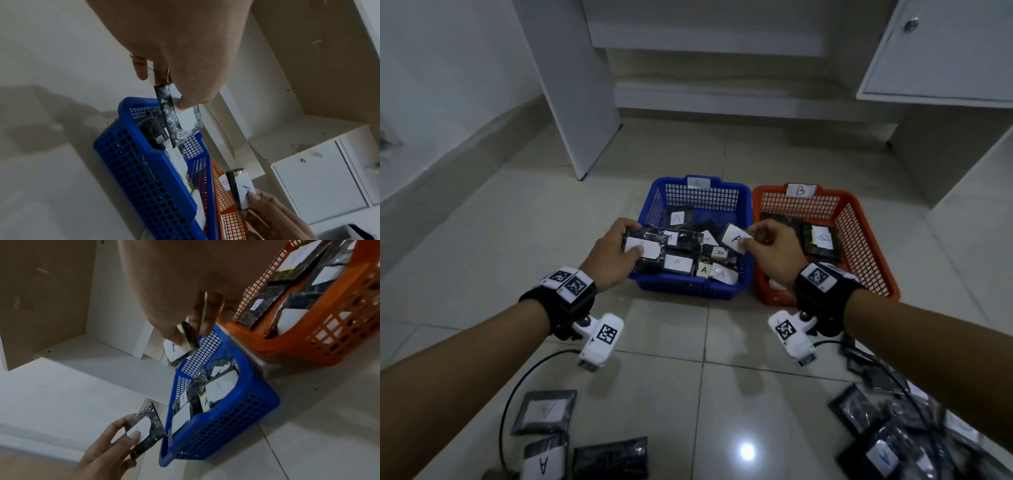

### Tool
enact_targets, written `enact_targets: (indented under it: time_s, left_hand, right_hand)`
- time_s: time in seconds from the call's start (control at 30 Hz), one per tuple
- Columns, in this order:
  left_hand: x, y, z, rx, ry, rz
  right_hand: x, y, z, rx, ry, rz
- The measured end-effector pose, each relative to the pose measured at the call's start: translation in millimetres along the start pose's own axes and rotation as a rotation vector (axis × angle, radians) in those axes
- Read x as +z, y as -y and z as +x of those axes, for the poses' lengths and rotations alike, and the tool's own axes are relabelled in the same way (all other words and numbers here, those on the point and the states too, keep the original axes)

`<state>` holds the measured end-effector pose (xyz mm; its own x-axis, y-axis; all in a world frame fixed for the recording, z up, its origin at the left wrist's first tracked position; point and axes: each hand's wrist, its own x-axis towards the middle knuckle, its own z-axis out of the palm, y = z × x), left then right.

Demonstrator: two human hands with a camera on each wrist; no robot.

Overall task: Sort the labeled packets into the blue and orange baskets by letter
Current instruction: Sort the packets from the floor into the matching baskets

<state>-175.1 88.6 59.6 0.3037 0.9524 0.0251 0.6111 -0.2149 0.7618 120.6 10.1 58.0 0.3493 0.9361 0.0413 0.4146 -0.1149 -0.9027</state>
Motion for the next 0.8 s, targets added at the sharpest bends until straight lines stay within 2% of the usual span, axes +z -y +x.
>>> enact_targets:
  time_s: [0.17,0.43,0.63,0.73,0.8]
  left_hand:
    - [10,3,20,-0.049,-0.012,-0.075]
    - [25,-10,44,0.036,0.026,-0.021]
    - [27,-7,37,0.065,0.029,-0.074]
    - [27,-9,34,0.085,0.044,-0.086]
    - [26,-8,35,0.084,0.051,-0.103]
  right_hand:
    - [-2,-5,24,0.043,-0.006,-0.186]
    - [16,-3,67,-0.050,0.240,-0.685]
    - [42,-7,74,-0.176,0.262,-0.968]
    - [47,-8,76,-0.151,0.338,-1.078]
    - [49,-10,77,-0.126,0.337,-1.126]
